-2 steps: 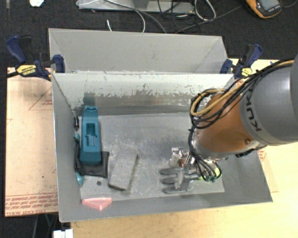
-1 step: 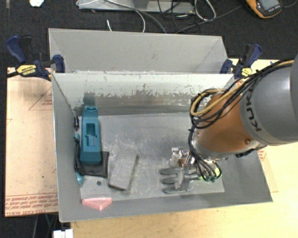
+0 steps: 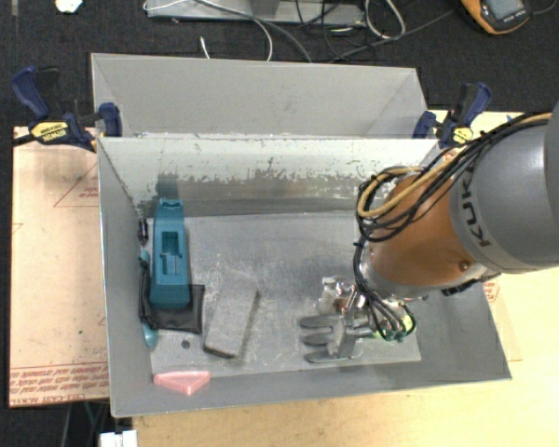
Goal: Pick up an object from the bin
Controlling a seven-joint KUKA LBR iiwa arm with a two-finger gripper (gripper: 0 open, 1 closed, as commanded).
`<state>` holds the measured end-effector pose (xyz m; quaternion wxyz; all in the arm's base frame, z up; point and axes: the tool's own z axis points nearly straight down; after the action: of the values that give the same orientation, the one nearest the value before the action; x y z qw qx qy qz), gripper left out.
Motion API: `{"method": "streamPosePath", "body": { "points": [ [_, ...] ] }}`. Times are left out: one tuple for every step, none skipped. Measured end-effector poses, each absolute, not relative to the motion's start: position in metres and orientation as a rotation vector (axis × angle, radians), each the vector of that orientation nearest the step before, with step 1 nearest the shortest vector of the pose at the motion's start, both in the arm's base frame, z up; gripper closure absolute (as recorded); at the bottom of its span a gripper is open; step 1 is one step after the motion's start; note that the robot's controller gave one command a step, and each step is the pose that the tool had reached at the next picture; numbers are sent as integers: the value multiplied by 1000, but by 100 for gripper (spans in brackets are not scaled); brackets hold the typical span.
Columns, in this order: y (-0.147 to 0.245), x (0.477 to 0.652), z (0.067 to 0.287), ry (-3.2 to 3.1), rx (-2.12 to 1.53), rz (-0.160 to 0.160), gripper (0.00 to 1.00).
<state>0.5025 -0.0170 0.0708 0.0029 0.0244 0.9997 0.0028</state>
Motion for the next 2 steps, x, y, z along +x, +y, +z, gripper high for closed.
{"method": "streamPosePath", "body": {
  "points": [
    [-17,503,71,3135,77,9,100],
    [-17,503,71,3135,77,9,100]
  ]
}}
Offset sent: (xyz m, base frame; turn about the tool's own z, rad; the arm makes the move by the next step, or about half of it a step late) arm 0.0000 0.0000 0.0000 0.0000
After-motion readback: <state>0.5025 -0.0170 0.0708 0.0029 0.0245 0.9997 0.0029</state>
